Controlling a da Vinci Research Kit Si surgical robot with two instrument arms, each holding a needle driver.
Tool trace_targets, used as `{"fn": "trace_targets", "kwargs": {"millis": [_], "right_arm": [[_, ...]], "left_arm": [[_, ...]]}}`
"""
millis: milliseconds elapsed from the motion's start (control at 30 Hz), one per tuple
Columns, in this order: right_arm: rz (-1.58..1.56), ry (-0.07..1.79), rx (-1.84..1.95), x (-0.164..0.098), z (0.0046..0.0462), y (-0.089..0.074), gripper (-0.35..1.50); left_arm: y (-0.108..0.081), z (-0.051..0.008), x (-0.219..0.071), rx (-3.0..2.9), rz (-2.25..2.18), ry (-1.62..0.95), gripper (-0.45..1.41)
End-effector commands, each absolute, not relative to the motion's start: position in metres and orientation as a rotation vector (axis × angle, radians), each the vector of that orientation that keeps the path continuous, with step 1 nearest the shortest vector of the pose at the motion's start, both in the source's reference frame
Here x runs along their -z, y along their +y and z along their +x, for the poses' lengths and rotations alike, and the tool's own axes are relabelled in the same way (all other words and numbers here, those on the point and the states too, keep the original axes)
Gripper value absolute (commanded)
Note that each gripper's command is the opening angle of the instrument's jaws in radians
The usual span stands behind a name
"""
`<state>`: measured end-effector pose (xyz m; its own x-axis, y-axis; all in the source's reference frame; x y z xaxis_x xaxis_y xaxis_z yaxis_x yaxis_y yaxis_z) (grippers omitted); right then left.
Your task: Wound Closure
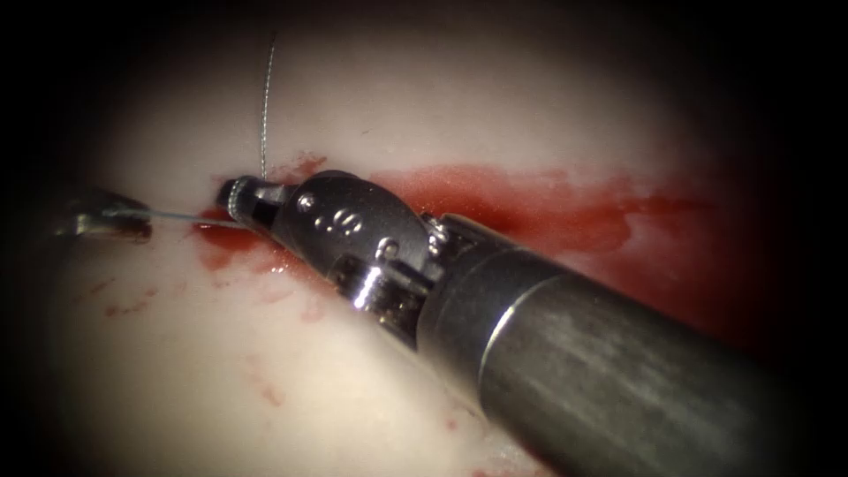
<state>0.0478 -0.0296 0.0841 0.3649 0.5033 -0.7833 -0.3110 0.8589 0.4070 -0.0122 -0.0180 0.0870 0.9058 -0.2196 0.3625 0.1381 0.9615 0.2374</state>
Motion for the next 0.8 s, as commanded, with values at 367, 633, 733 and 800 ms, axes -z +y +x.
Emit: {"fn": "trace_targets", "kwargs": {"millis": [367, 633, 733, 800], "right_arm": [[0.498, 1.255, -1.095, -0.0846, 0.0496, -0.0277, -0.35], [0.599, 1.281, -1.257, -0.0846, 0.0496, -0.0275, -0.35], [0.559, 1.299, -1.208, -0.0846, 0.0497, -0.0275, -0.35], [0.551, 1.3, -1.2, -0.0845, 0.0497, -0.0275, -0.35]], "left_arm": [[-0.0176, -0.0135, -0.0878, 0.195, 0.19, -0.396, -0.45], [-0.018, -0.0137, -0.0882, 0.196, 0.192, -0.399, -0.45], [-0.018, -0.0137, -0.0881, 0.197, 0.194, -0.4, -0.45], [-0.018, -0.0137, -0.0882, 0.197, 0.194, -0.4, -0.45]]}}
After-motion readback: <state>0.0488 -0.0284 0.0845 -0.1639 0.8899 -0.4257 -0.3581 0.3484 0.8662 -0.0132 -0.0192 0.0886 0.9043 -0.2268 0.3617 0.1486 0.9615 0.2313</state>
